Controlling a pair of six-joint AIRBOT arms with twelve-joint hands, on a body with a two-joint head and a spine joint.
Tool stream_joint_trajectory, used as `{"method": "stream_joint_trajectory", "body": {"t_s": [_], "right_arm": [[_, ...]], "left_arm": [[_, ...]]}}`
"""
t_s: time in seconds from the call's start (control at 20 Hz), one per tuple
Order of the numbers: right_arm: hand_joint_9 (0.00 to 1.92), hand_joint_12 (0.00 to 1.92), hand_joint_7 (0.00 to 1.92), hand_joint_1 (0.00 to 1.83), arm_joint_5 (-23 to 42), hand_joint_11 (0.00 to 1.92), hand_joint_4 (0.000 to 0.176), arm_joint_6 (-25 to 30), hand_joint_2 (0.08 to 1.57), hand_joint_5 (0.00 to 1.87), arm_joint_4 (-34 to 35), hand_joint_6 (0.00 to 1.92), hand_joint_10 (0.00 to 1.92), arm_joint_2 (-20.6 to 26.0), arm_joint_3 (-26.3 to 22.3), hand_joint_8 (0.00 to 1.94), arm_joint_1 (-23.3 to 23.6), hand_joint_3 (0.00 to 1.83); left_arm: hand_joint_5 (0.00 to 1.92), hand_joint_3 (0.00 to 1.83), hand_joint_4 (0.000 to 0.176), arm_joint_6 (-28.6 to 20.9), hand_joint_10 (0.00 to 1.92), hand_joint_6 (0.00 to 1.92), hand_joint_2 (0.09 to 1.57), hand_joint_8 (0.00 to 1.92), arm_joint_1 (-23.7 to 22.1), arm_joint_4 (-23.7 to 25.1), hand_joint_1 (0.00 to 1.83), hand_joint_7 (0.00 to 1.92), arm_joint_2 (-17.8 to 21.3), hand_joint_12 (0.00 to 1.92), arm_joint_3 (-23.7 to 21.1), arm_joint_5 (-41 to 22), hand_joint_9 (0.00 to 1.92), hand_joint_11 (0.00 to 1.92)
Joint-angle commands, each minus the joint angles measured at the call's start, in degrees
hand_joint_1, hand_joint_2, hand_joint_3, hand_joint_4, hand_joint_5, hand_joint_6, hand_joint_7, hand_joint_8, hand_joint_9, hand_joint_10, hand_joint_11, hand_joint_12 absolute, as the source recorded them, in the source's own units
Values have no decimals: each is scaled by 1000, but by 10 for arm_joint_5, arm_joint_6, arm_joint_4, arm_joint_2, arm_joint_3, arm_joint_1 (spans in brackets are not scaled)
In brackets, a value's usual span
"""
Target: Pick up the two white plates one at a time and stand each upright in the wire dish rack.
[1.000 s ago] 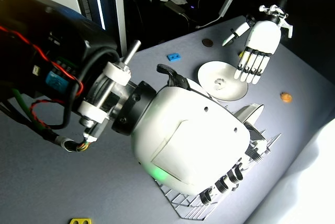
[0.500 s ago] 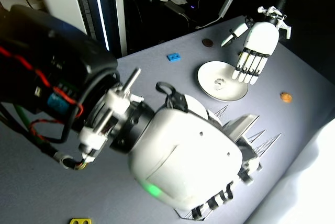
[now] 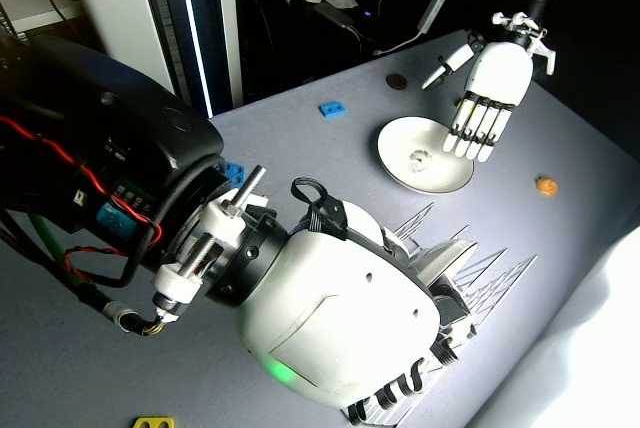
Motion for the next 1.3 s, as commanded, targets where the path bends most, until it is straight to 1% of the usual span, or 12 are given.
{"method": "stream_joint_trajectory", "body": {"t_s": [0.0, 0.3, 0.6, 0.65, 0.7, 0.75, 0.85, 0.95, 1.1, 1.15, 1.2, 1.25], "right_arm": [[826, 1358, 961, 1362, 45, 574, 0, 11, 1145, 845, 5, 1176, 1275, 2, 5, 1010, 2, 2], [843, 1348, 991, 1366, 50, 580, 0, 15, 1134, 873, 5, 1132, 1240, -21, 24, 976, -14, 0], [818, 1348, 998, 1364, 50, 560, 0, 15, 1137, 872, 5, 1155, 1260, -39, 39, 949, -17, 0], [768, 1383, 934, 1225, 48, 504, 0, 15, 1162, 842, 5, 1219, 937, -40, 39, 1051, -17, 4], [789, 1401, 892, 1191, 48, 497, 12, 15, 1180, 828, 5, 1252, 746, -41, 39, 1106, -19, 0], [789, 1407, 865, 1177, 48, 480, 18, 15, 1195, 800, 5, 1296, 677, -43, 39, 1146, -21, 2], [773, 1418, 819, 1158, 49, 458, 18, 15, 1225, 739, 5, 1377, 633, -43, 39, 1225, -22, 2], [735, 1440, 803, 1148, 48, 412, 4, 15, 1248, 670, 5, 1443, 632, -44, 39, 1282, -25, 0], [616, 1499, 692, 1096, 49, 301, 9, 15, 1315, 563, 5, 1585, 678, -45, 39, 1454, -30, 1], [590, 1507, 636, 1048, 49, 254, 0, 15, 1297, 634, 5, 1488, 682, -45, 39, 916, -30, 0], [582, 1509, 699, 1043, 49, 235, 0, 15, 1283, 663, 5, 1447, 684, -45, 39, 645, -30, 0], [566, 1497, 719, 1044, 49, 202, 0, 15, 1199, 534, 5, 931, 679, -45, 39, 538, -30, 0]], "left_arm": [[52, 0, 0, -4, 0, 0, 1095, 2, -7, -19, 0, 53, 9, 142, -1, -10, 38, 0], [58, 0, 0, -20, 1, 0, 1095, 1, -15, 18, 0, 66, 19, 164, -10, -10, 53, 0], [43, 2, 0, -24, 4, 3, 1105, 6, -9, 20, 0, 51, 21, 137, -10, -12, 35, 0], [33, 2, 0, -24, 2, 1, 1107, 3, -8, 21, 0, 40, 21, 111, -10, -12, 24, 0], [37, 0, 0, -25, 2, 3, 1101, 2, -8, 21, 0, 38, 21, 107, -10, -12, 22, 0], [40, 0, 0, -25, 2, 3, 1099, 2, -8, 21, 0, 40, 21, 121, -10, -12, 25, 0], [62, 0, 0, -26, 2, 1, 1100, 2, -7, 21, 0, 63, 21, 150, -9, -12, 45, 0], [59, 0, 0, -26, 1, 1, 1098, 2, -6, 21, 0, 54, 21, 133, -8, -12, 37, 0], [63, 0, 0, -26, 2, 1, 1094, 2, -5, 21, 0, 61, 20, 178, -8, -12, 48, 0], [52, 0, 0, -26, 0, 0, 1095, 1, -4, 21, 0, 47, 20, 158, -8, -12, 36, 0], [42, 0, 0, -26, 1, 0, 1095, 1, -4, 21, 0, 31, 20, 123, -8, -12, 21, 0], [45, 0, 0, -26, 1, 0, 1092, 1, -4, 21, 0, 43, 20, 159, -8, -12, 32, 0]]}}
